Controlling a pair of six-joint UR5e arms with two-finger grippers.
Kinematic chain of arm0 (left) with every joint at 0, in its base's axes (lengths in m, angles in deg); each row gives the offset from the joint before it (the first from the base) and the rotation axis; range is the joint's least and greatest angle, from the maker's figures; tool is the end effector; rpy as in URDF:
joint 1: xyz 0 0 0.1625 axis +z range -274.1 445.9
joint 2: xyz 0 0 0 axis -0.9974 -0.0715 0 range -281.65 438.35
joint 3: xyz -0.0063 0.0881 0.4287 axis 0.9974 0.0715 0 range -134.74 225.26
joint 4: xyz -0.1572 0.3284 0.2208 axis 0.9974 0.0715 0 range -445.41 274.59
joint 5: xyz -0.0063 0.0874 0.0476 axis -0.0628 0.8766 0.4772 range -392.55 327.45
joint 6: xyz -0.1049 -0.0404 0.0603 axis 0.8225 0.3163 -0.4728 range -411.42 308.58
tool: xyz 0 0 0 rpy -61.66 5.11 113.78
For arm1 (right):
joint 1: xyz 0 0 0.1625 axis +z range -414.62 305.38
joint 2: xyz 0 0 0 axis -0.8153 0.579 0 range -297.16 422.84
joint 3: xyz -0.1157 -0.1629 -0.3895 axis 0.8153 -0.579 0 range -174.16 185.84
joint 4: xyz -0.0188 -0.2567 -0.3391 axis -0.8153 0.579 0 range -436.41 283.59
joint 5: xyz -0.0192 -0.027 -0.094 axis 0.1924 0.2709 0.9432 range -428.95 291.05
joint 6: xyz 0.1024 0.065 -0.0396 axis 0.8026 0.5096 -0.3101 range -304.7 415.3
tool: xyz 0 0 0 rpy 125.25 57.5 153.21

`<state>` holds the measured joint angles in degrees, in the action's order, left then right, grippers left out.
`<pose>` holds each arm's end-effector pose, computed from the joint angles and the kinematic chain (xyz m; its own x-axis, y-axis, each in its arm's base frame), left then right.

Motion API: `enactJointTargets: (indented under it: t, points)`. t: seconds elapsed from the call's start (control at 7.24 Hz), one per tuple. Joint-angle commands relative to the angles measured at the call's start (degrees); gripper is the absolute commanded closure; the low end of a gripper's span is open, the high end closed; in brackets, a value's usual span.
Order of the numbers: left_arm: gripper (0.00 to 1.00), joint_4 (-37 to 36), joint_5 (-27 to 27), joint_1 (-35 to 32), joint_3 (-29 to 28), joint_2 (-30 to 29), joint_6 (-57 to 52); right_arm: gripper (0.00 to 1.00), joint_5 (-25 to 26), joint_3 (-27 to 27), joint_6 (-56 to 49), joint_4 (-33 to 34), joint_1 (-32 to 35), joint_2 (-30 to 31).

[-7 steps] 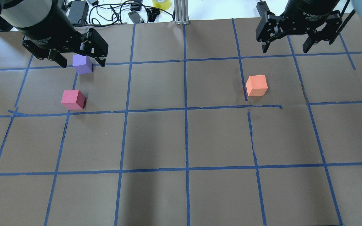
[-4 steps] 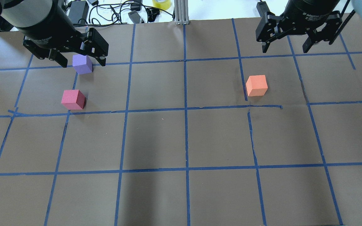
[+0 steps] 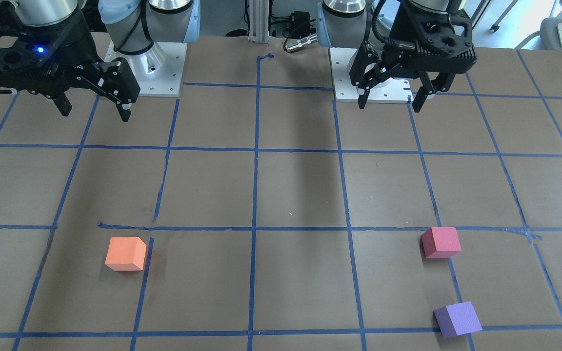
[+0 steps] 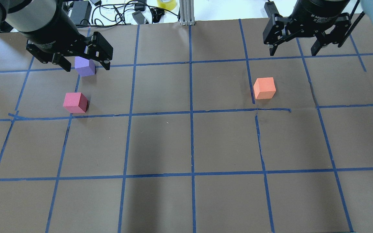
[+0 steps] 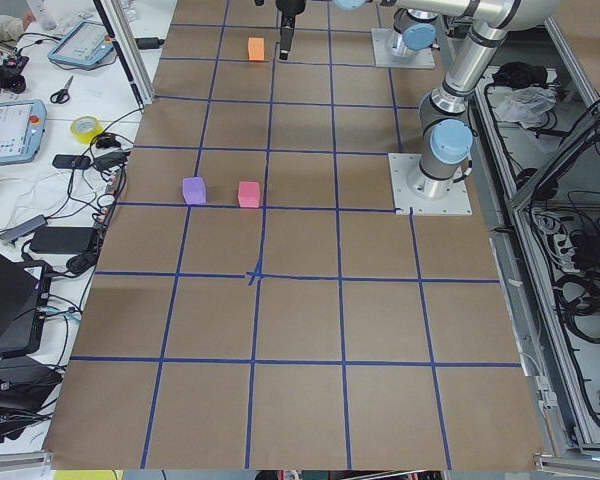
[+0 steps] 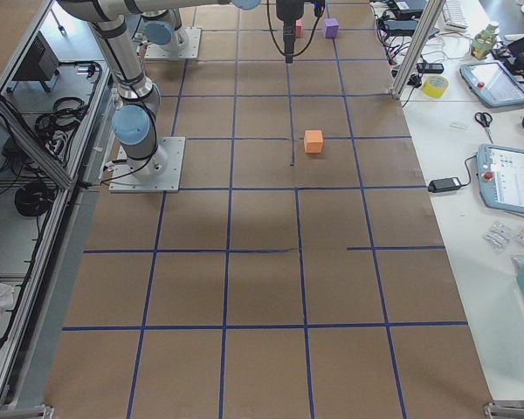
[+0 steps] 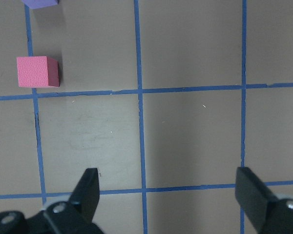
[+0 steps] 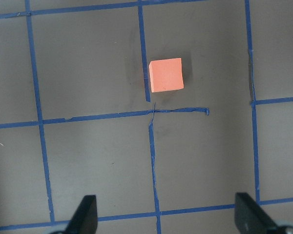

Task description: Arrange blocks in a line

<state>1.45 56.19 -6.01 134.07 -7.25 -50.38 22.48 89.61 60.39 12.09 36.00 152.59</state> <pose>-0.1523 -0.4820 0.5273 -0.9995 0.0188 0.0246 0.0149 0.9884 -0.1514 0.1357 -0.5120 0.5230 -0.9967 0.0796 0.0177 0.0780 0.9937 -0.0800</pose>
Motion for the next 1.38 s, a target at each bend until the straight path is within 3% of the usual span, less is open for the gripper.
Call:
enactJointTargets:
  t: [0.0,0.41,1.11,1.24]
  points:
    - [0.0,-1.16,0.12,-0.02,0.4,-0.09,0.29,0.0,-0.37,0.17,0.18,0.01,0.0,-0.28]
    - [0.0,-1.07,0.21,-0.55,0.66,0.08,4.15,0.0,-0.46,-0.18,0.09,1.32,0.0,-3.76]
    - [0.0,-1.07,0.12,-0.55,0.67,0.17,4.15,0.0,0.15,0.17,-4.21,21.14,-1.93,-24.41]
    - [0.0,-1.07,0.03,-0.55,0.67,0.17,4.15,0.0,-0.02,0.25,-5.44,21.71,-2.63,-27.15]
